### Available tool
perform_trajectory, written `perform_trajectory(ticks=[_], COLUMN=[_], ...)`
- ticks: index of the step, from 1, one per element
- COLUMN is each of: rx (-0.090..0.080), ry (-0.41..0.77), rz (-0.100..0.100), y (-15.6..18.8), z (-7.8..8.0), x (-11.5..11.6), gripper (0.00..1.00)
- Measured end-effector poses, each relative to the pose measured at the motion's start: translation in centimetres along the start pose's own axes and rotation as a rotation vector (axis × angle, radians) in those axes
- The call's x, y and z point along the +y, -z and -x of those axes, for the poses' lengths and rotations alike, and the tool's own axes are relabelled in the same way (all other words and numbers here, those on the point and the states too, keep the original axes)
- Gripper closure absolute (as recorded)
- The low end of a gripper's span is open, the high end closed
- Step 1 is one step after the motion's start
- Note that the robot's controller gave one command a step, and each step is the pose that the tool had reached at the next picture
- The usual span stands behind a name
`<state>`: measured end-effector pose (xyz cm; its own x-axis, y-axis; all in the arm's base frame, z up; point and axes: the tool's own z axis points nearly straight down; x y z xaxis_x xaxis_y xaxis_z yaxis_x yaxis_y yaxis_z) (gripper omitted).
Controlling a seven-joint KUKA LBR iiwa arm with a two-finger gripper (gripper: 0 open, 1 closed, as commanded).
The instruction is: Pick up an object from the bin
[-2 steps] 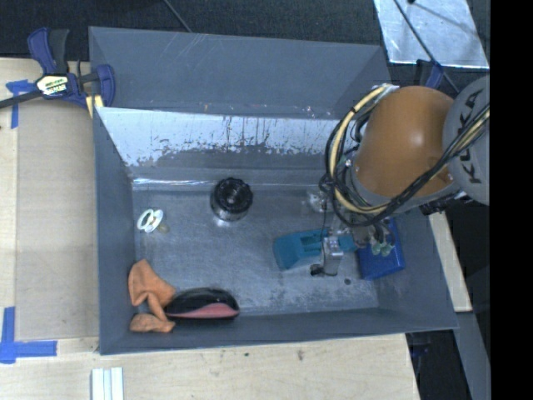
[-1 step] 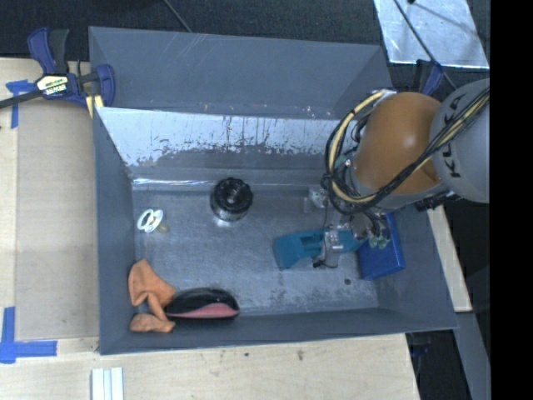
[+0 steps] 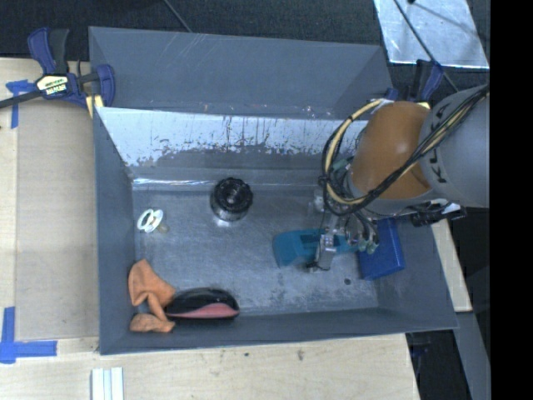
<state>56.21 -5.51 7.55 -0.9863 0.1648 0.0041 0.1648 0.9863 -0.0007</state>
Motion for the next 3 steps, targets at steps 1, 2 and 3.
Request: perform_trajectory(ticks=[1,2,3], rx=[-0.004,0.001,-0.002], ry=[0.102,0.0,0.102], rz=[0.0,0.0,0.0], y=[-0.62,-0.04,-0.56], z=[0.41,-0.02,0.4], x=[0.01,-0.07,-0.02], gripper=[0.0,0.0,1.0])
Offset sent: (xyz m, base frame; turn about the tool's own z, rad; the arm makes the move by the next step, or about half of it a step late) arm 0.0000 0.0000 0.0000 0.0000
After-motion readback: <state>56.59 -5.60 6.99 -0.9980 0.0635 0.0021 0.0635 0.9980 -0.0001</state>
